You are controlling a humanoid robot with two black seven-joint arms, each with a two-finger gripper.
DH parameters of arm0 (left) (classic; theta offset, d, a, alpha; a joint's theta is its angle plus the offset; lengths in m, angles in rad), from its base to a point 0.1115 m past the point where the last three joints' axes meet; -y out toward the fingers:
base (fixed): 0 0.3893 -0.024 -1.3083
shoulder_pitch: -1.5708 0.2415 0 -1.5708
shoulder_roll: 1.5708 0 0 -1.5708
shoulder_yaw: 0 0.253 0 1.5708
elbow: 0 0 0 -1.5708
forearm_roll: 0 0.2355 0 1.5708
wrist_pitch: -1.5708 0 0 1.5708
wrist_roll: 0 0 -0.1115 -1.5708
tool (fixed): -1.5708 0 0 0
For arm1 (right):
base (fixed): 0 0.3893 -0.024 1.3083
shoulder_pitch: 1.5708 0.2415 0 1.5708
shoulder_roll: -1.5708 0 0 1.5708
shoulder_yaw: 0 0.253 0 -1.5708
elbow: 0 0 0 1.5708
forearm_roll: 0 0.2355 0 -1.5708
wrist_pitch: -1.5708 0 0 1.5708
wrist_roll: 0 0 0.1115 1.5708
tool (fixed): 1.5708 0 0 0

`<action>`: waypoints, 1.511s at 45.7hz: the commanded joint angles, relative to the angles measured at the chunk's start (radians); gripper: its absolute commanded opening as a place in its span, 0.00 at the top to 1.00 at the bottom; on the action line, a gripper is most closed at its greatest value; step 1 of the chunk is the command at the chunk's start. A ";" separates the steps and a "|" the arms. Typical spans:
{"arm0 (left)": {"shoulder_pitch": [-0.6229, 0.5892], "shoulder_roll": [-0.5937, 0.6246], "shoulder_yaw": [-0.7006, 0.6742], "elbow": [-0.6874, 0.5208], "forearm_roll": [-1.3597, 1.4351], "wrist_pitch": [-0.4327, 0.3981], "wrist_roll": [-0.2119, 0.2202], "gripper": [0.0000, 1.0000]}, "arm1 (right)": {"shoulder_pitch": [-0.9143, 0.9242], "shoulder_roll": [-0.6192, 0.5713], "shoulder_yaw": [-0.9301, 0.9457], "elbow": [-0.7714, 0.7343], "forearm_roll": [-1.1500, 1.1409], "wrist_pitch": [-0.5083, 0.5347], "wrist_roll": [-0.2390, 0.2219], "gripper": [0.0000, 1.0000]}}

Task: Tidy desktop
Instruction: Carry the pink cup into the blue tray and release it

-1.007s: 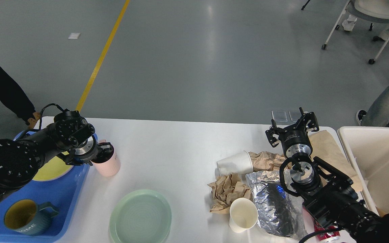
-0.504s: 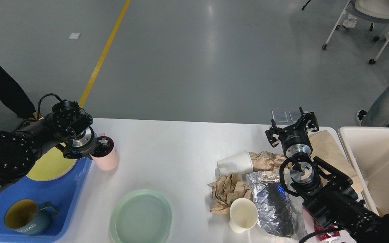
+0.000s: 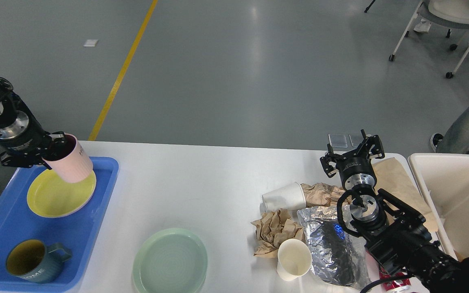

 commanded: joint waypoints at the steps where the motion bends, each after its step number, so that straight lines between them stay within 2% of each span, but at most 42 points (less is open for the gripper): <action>1: 0.022 0.074 0.011 0.000 -0.002 -0.001 0.000 1.00 | 0.000 0.000 0.000 0.000 0.000 0.000 0.000 0.00; 14: 0.137 0.209 0.004 0.000 -0.002 -0.001 -0.006 1.00 | 0.000 0.000 0.000 0.000 0.000 0.000 0.000 0.00; 23: 0.208 0.258 0.002 0.001 -0.007 -0.001 -0.011 1.00 | 0.000 0.000 0.000 0.000 0.000 0.000 0.000 0.00; 28: 0.258 0.276 -0.001 0.008 -0.010 -0.001 -0.032 1.00 | 0.000 0.000 0.000 0.000 0.001 0.000 0.000 0.00; 38: 0.312 0.264 -0.009 0.012 -0.010 -0.001 -0.103 1.00 | 0.000 0.000 0.000 0.000 0.000 0.000 0.000 0.00; 43: 0.344 0.249 -0.024 0.014 -0.010 -0.001 -0.104 1.00 | 0.000 0.000 0.000 0.000 0.000 0.000 0.000 0.00; 59: 0.404 0.175 -0.015 0.020 -0.010 0.082 -0.104 1.00 | 0.000 0.000 0.000 0.000 0.001 0.000 0.000 0.00; 69: 0.406 0.173 -0.010 0.023 -0.008 0.097 -0.104 0.90 | 0.000 0.000 0.000 0.000 0.000 0.000 0.000 0.00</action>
